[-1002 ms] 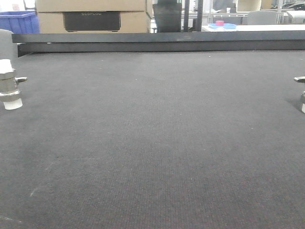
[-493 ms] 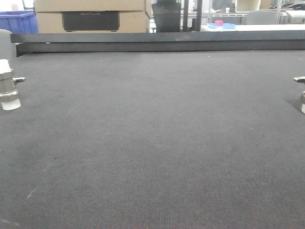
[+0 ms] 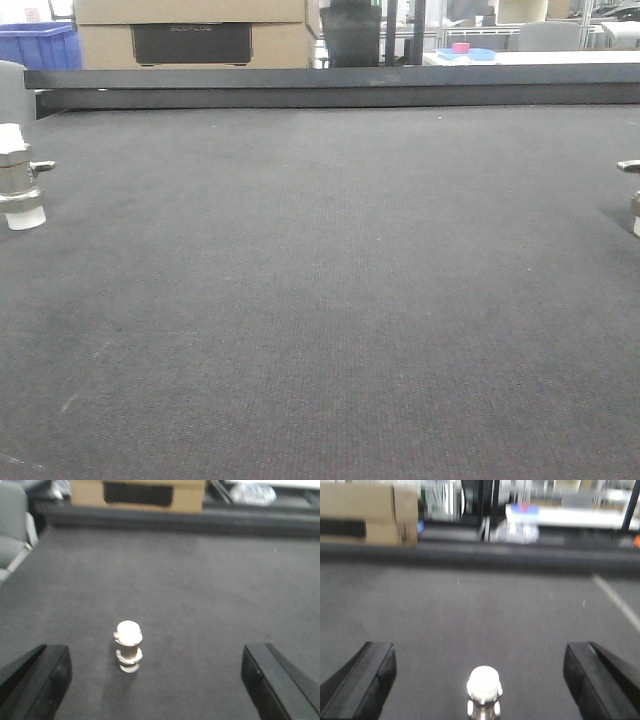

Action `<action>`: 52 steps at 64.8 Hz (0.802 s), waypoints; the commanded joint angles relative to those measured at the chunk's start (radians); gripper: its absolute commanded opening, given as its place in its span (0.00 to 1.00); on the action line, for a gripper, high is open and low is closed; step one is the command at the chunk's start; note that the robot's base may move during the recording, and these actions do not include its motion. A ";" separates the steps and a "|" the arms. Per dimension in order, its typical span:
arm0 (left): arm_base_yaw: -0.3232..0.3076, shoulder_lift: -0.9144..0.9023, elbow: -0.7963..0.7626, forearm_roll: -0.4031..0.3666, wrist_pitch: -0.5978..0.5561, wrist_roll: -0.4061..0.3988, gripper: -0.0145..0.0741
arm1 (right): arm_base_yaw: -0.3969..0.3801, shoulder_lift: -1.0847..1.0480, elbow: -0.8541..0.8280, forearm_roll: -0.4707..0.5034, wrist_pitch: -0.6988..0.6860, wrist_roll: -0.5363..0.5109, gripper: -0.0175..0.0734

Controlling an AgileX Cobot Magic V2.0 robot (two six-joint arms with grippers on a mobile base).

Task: Place valve from conveyor to right shelf box

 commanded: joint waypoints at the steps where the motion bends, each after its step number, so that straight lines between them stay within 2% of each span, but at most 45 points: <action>1: -0.028 0.053 -0.062 -0.013 0.023 -0.002 0.82 | -0.001 0.135 -0.111 -0.005 0.102 0.001 0.82; 14: -0.065 0.118 -0.106 -0.011 0.023 -0.002 0.82 | -0.001 0.467 -0.434 -0.015 0.401 0.001 0.82; 26: -0.072 0.130 -0.106 -0.011 0.032 -0.002 0.82 | -0.001 0.741 -0.677 -0.074 0.688 0.001 0.82; 33: -0.072 0.130 -0.106 -0.011 0.034 -0.002 0.82 | -0.001 0.856 -0.751 -0.118 0.729 0.001 0.82; 52: -0.072 0.130 -0.106 -0.011 0.071 -0.002 0.82 | -0.006 1.078 -0.763 -0.118 0.708 0.001 0.82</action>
